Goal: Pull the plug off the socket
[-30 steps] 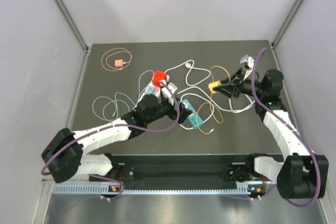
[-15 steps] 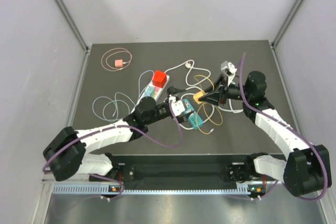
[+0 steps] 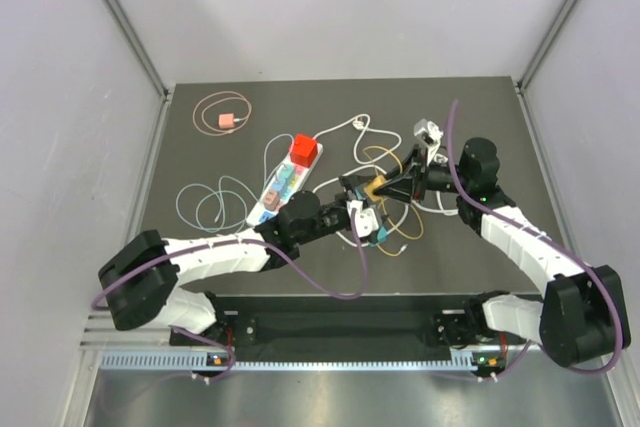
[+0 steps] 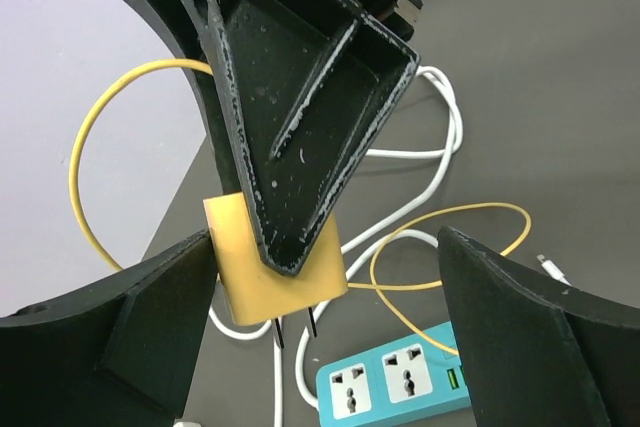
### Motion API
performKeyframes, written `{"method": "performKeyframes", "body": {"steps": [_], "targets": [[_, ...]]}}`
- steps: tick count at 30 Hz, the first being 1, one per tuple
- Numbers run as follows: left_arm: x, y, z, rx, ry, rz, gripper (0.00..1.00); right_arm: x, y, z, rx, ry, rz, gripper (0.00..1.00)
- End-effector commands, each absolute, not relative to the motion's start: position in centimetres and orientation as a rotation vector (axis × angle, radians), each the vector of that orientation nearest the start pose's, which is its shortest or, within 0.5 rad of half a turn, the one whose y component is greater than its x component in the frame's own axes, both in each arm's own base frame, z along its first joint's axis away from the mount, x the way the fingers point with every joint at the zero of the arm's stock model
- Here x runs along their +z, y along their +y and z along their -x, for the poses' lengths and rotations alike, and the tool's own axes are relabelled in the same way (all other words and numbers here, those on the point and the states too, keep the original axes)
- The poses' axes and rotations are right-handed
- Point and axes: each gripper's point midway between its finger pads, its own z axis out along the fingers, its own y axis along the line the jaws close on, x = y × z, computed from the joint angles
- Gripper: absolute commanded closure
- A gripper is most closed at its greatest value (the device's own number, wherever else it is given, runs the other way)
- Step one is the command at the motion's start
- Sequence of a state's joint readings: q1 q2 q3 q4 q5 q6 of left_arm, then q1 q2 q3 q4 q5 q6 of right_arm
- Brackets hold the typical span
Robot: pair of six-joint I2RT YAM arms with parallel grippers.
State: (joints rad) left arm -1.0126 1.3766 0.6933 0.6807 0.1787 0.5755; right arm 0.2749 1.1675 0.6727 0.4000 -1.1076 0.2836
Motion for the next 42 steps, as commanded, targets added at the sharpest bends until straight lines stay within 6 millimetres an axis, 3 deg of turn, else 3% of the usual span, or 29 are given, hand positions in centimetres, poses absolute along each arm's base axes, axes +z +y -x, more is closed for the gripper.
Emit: {"method": "performKeyframes", "body": {"steps": [1,8,11,15,16,18,20,21,22,24,25,28,30,36,42], "targets": [[26.7,-39.4,-23.4,-0.437,0.932,-1.154,0.07,24.9,24.2,-24.7,1.292,1.501,0.885,1.0],[26.5,-38.8,-25.4,-0.319,1.008,-1.084,0.23,25.0,24.2,-24.7,1.294,1.501,0.869,1.0],[26.5,-38.8,-26.0,-0.28,1.02,-1.072,0.35,24.9,24.2,-24.9,1.294,1.509,0.857,1.0],[26.1,-39.1,-26.1,-0.25,1.019,-1.087,0.42,24.8,24.3,-25.0,1.297,1.516,0.852,1.0],[26.1,-39.1,-26.1,-0.242,1.02,-1.089,0.47,24.7,24.3,-25.0,1.299,1.518,0.851,1.0],[26.1,-38.9,-26.5,-0.223,1.034,-1.075,0.64,24.8,24.2,-25.0,1.296,1.517,0.848,1.0],[26.1,-38.8,-26.7,-0.212,1.044,-1.067,0.74,24.8,24.2,-25.0,1.294,1.516,0.85,0.97],[26.3,-38.4,-27.1,-0.192,1.061,-1.043,0.86,24.9,24.2,-24.9,1.289,1.508,0.855,0.91],[26.4,-38.2,-27.2,-0.193,1.08,-1.022,0.92,24.9,24.2,-24.9,1.288,1.509,0.856,0.84],[27.0,-37.2,-27.9,-0.164,1.124,-0.954,1.0,25.0,24.0,-24.9,1.264,1.493,0.879,0.6],[27.2,-36.8,-28.1,-0.168,1.147,-0.92,1.0,25.1,23.7,-24.9,1.259,1.505,0.879,0.41],[28.2,-35.7,-28.5,-0.157,1.175,-0.857,1.0,26.4,22.6,-25.2,1.207,1.457,0.931,0.13],[28.6,-35.1,-28.6,-0.154,1.192,-0.828,1.0,27.0,21.7,-24.9,1.171,1.431,0.968,0.02],[29.9,-33.6,-29.0,-0.158,1.22,-0.762,1.0,28.7,19.3,-24.2,1.108,1.357,1.036,0.0],[33.2,-32.1,-29.6,-0.185,1.246,-0.678,1.0,28.4,18.0,-24.9,1.05,1.356,1.04,0.0]]}}
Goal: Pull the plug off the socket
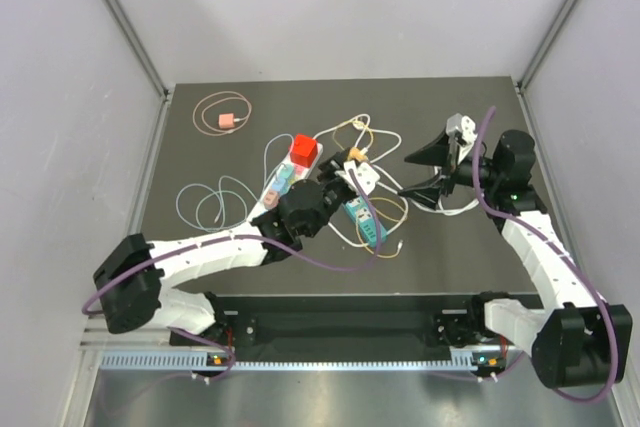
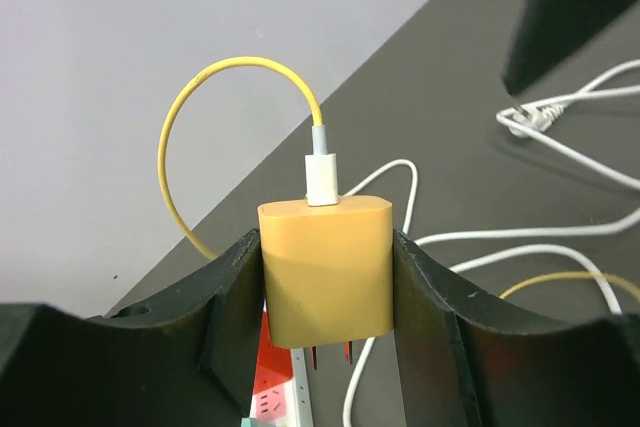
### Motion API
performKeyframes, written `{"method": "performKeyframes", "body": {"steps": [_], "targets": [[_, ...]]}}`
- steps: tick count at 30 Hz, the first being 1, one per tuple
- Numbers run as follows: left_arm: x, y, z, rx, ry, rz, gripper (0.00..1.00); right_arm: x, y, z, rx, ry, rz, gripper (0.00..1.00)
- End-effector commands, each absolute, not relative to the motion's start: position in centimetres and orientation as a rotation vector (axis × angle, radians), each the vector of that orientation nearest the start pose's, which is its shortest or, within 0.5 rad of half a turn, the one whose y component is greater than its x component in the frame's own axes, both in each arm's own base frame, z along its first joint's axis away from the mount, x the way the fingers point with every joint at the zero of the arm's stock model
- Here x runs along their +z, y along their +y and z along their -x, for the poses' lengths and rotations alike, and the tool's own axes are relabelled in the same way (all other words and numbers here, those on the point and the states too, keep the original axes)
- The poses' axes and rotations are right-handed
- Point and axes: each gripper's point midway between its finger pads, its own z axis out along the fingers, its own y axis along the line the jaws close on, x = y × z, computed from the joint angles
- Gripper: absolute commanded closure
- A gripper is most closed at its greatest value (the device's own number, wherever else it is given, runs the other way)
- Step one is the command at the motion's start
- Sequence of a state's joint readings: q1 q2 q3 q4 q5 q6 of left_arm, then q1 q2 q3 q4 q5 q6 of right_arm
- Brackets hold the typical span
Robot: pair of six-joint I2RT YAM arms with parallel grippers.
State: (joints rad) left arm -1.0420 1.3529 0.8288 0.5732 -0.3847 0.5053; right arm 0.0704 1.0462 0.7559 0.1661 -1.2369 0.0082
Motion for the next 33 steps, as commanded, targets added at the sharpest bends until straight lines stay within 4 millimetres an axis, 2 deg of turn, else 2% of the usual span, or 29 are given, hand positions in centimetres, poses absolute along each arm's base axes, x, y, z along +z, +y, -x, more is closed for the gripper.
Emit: {"method": "performKeyframes", "body": {"steps": [1,4,5,6,7,9,10,11,12,14,15,16,18,19,21,22,23,24,25,26,30,33], "targets": [[34.2,-31.9,-29.7,-0.195,1.251,-0.658,1.0,28.4,17.9,-24.9,1.044,1.354,1.04,0.0],[36.1,-30.3,-30.9,-0.176,1.282,-0.595,1.0,28.4,17.9,-25.0,1.034,1.356,1.035,0.0],[38.3,-29.4,-31.5,-0.173,1.267,-0.545,1.0,28.4,17.8,-25.0,1.031,1.356,1.034,0.0],[39.3,-29.0,-31.8,-0.176,1.267,-0.521,1.0,28.4,17.8,-25.2,1.022,1.359,1.029,0.0],[41.6,-28.4,-32.0,-0.18,1.245,-0.479,1.0,28.4,17.6,-25.3,1.018,1.365,1.022,0.0],[44.0,-26.9,-33.1,-0.165,1.227,-0.403,1.0,28.4,17.5,-25.5,1.007,1.371,1.012,0.0],[46.9,-26.2,-33.2,-0.179,1.187,-0.351,1.0,28.4,17.3,-25.6,1.004,1.375,1.007,0.0],[48.3,-25.2,-34.0,-0.17,1.172,-0.312,1.0,28.4,17.3,-25.6,1.002,1.376,1.004,0.0],[51.0,-24.6,-34.2,-0.186,1.136,-0.254,1.0,28.4,17.2,-25.7,1.0,1.38,0.999,0.0],[53.7,-23.2,-35.1,-0.173,1.099,-0.179,1.0,28.4,17.2,-25.8,1.001,1.384,0.995,0.0],[56.8,-22.1,-34.9,-0.181,1.05,-0.121,1.0,28.5,17.2,-25.7,0.998,1.382,0.994,0.0],[57.4,-21.9,-35.9,-0.164,1.042,-0.102,1.0,28.4,17.2,-25.8,0.999,1.385,0.992,0.0],[59.8,-20.9,-36.3,-0.147,0.998,-0.048,1.0,28.5,17.1,-25.8,0.999,1.384,0.991,0.0],[62.0,-20.3,-36.6,-0.143,0.964,-0.002,1.0,28.5,17.1,-25.7,1.0,1.384,0.99,0.0],[64.0,-18.5,-37.5,-0.109,0.928,0.051,1.0,28.6,17.1,-25.7,1.0,1.383,0.987,0.0],[65.9,-17.9,-37.7,-0.11,0.891,0.089,1.0,28.6,17.0,-25.7,1.004,1.386,0.981,0.0],[66.7,-16.7,-38.3,-0.085,0.874,0.118,1.0,28.4,17.2,-25.6,1.013,1.388,0.982,0.0],[69.3,-15.0,-37.2,-0.098,0.809,0.168,1.0,28.5,17.1,-25.7,1.012,1.385,0.979,0.0],[69.1,-15.2,-38.5,-0.092,0.809,0.18,1.0,28.6,17.2,-25.6,1.016,1.382,0.98,0.0],[69.9,-14.1,-38.8,-0.099,0.784,0.211,1.0,28.5,17.2,-25.6,1.022,1.387,0.977,0.0],[73.6,-11.2,-37.7,-0.187,0.646,0.316,1.0,28.4,17.2,-25.7,1.029,1.389,0.97,0.0],[74.6,-10.3,-37.6,-0.264,0.575,0.346,1.0,28.4,17.2,-25.7,1.029,1.39,0.968,0.0]]}}
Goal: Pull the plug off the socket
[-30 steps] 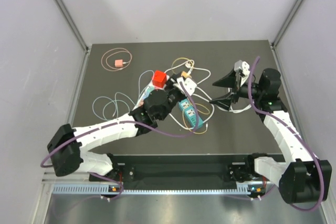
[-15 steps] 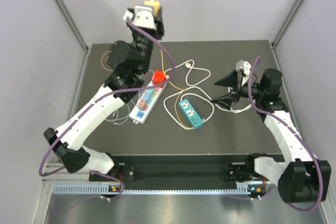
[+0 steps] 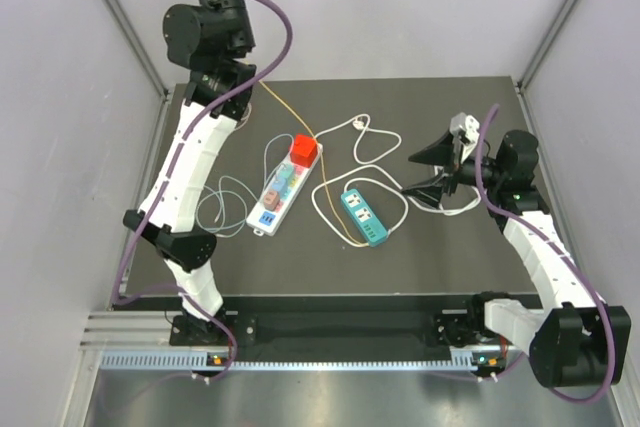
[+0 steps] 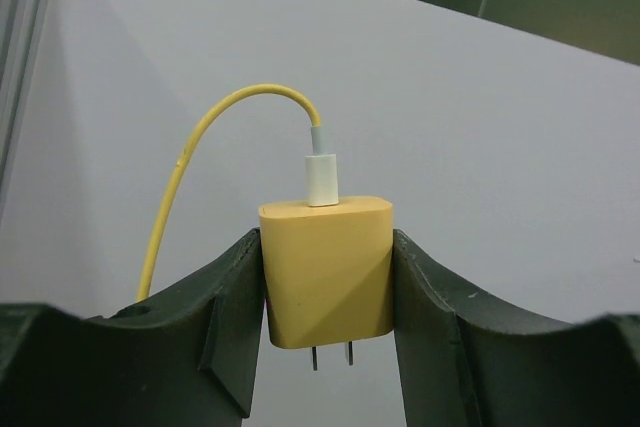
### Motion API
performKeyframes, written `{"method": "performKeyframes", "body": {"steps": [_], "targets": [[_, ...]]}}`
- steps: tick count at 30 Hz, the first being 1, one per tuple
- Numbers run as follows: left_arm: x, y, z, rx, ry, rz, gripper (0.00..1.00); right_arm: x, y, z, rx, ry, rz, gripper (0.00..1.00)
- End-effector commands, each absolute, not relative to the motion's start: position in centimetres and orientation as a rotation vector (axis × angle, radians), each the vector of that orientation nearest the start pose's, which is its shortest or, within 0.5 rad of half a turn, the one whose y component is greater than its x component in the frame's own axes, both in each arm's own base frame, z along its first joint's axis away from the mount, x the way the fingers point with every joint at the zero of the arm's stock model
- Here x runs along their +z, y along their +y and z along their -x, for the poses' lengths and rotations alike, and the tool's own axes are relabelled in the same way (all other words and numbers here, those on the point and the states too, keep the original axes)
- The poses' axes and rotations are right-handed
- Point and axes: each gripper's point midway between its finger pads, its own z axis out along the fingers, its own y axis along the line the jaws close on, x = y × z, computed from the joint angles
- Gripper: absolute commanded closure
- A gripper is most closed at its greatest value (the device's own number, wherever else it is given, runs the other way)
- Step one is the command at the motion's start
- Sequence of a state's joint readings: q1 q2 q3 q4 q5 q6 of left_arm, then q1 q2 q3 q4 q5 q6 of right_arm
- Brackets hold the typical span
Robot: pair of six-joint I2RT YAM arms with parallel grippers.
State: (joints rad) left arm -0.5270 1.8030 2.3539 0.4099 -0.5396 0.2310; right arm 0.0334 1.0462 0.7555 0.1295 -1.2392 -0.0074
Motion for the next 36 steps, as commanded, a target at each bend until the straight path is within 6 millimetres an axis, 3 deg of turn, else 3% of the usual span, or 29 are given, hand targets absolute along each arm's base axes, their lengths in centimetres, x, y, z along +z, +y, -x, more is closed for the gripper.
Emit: {"method": "performKeyframes", "body": {"steps": [1,10,14,16,20,23,30,36], "targets": [[75.0,-9.7,-37.5,-0.279,0.557,0.35,1.0,28.4,17.2,-25.7,1.029,1.39,0.967,0.0],[77.2,-9.8,-34.6,-0.438,0.483,0.314,1.0,27.5,17.9,-25.5,1.066,1.37,1.005,0.0],[77.0,-9.7,-34.3,-0.438,0.505,0.306,1.0,23.7,20.9,-25.6,1.108,1.411,1.063,0.0],[77.0,-9.3,-34.0,-0.412,0.51,0.307,1.0,21.7,22.7,-24.6,1.121,1.432,1.148,0.0],[76.8,-7.6,-34.2,-0.225,0.523,0.313,1.0,21.2,23.5,-24.5,1.112,1.442,1.177,0.0],[75.7,-6.0,-35.6,-0.089,0.525,0.324,1.0,21.4,23.0,-24.7,1.086,1.441,1.18,0.0],[69.5,-2.9,-44.5,0.117,0.604,0.376,1.0,22.6,21.5,-25.5,1.074,1.448,1.11,0.0],[67.2,-0.5,-48.5,0.181,0.619,0.426,1.0,23.0,21.0,-25.8,1.068,1.449,1.087,0.0]]}}
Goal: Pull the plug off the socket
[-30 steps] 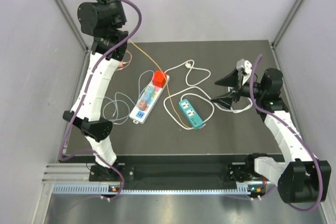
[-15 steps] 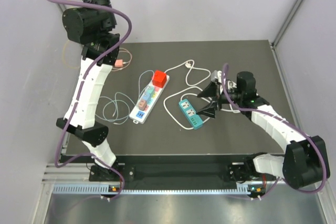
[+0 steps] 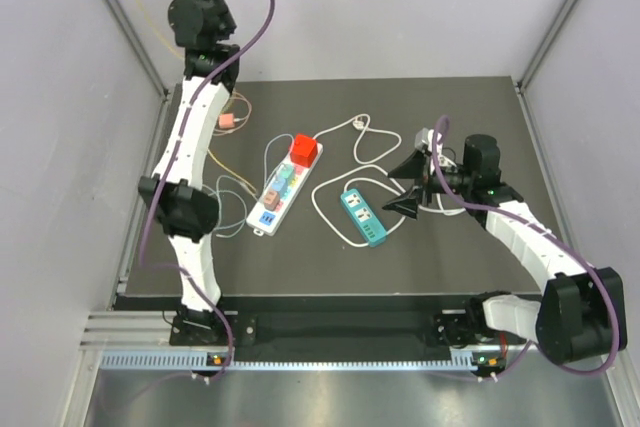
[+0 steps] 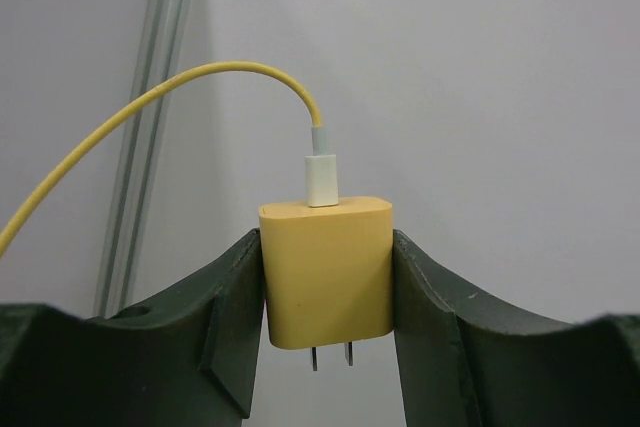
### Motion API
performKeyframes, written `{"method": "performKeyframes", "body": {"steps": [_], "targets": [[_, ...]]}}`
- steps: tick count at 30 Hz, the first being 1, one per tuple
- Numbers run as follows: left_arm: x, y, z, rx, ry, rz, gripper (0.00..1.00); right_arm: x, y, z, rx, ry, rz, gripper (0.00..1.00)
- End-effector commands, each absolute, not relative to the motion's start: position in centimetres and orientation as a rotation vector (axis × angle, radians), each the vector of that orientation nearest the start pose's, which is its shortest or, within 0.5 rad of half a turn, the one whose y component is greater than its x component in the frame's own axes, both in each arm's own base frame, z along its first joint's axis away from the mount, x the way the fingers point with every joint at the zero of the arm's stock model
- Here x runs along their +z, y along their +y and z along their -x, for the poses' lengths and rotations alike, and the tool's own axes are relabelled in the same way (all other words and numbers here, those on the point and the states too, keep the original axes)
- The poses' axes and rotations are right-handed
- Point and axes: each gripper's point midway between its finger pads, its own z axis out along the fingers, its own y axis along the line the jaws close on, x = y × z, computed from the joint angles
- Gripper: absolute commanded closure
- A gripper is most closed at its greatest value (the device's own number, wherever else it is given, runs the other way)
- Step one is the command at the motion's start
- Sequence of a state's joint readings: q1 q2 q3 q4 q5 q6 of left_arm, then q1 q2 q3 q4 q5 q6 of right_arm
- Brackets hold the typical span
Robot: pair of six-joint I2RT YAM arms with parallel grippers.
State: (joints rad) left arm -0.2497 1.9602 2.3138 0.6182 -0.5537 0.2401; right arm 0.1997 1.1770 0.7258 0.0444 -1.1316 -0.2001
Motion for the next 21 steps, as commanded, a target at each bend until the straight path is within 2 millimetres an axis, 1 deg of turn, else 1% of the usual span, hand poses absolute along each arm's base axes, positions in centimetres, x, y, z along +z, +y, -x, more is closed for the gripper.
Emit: {"method": "performKeyframes", "body": {"steps": [1,6,9,15,16,19,20,21], "targets": [[67.1,-0.2,-48.9,0.189,0.616,0.437,1.0,23.0,21.0,-25.8,1.069,1.45,1.086,0.0],[67.1,1.1,-49.5,0.186,0.584,0.458,1.0,22.8,21.0,-26.0,1.076,1.462,1.08,0.0],[67.5,1.7,-49.2,0.15,0.558,0.482,1.0,22.5,21.0,-26.0,1.088,1.473,1.076,0.0],[69.1,2.5,-48.0,0.077,0.484,0.495,1.0,22.2,21.0,-26.3,1.084,1.489,1.067,0.0],[68.9,2.8,-48.3,0.071,0.484,0.5,1.0,22.2,21.0,-26.3,1.08,1.488,1.068,0.0],[67.0,3.7,-50.0,0.101,0.537,0.528,1.0,22.1,21.0,-26.4,1.078,1.493,1.064,0.0],[65.4,3.6,-51.5,0.117,0.585,0.524,1.0,22.2,21.0,-26.4,1.075,1.491,1.064,0.0],[64.4,3.6,-52.3,0.125,0.613,0.52,1.0,22.1,20.9,-26.4,1.075,1.493,1.063,0.0]]}}
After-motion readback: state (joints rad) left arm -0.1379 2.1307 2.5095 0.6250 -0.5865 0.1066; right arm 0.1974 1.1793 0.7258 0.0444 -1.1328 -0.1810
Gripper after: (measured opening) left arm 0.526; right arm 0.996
